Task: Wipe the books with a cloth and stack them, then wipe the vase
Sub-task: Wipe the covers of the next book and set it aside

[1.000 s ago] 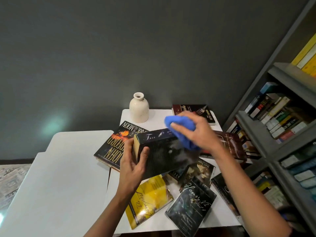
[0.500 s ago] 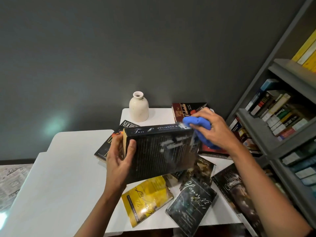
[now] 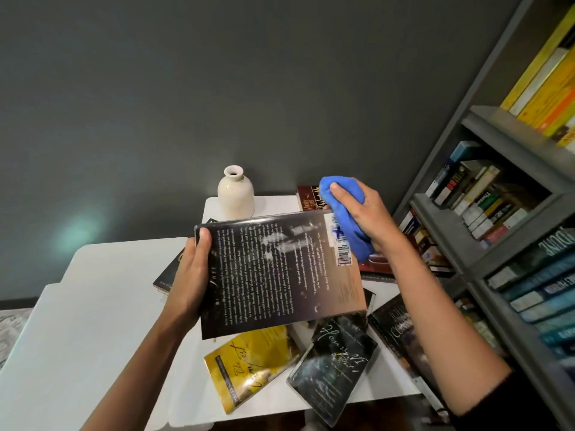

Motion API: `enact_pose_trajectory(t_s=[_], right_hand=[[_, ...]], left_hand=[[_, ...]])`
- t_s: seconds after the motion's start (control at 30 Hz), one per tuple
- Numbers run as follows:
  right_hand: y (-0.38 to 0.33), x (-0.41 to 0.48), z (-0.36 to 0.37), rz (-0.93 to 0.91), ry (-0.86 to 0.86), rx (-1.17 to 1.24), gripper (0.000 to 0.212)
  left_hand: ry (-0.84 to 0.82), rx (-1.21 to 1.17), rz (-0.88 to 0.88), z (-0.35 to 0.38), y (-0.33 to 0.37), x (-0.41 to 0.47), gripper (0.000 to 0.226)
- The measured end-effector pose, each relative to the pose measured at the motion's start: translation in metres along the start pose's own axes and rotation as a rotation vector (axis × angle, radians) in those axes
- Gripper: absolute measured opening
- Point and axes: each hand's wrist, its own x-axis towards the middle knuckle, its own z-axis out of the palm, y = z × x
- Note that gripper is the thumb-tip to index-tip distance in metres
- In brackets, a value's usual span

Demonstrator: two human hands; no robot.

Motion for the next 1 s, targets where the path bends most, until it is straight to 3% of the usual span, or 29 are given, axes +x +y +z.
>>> enact_pose_trajectory(t_s=[0.17,0.23,0.33,0.43,0.57,0.8,1.0], right_hand=[[0.006,0.001,0.0,0.111,0.013,0.031,0.016],[0.01,0.002,-0.008,0.169,0.144,0.042,0.026],[0.008,-0.01,-0.02,0.109,0.297,-0.067,0.027],[0.008,-0.033,-0.009,-0.009,0.184,-0.189,0.042],[0.021,-0.049,0.013,-0.264,0.189,-0.564,0.031],[0.035,-0.092,0.036,-0.464,-0.007,-0.645,0.037],[0.027,-0.055,0.028,-0.293,0.309,-0.673,0.026]], left_hand=[[0.072,-0.003,-0.01,0.0,0.001,0.002,0.056],[0.073,-0.015,-0.017,0.0,0.0,0.001,0.06],[0.102,-0.023,-0.009,-0.001,-0.003,-0.001,0.054],[0.119,-0.031,0.01,0.002,-0.006,-0.003,0.043],[0.119,-0.067,0.021,0.007,-0.007,-0.006,0.034],[0.138,-0.12,-0.016,0.008,-0.01,-0.005,0.037],[0.135,-0.16,-0.057,0.01,-0.015,-0.006,0.039]])
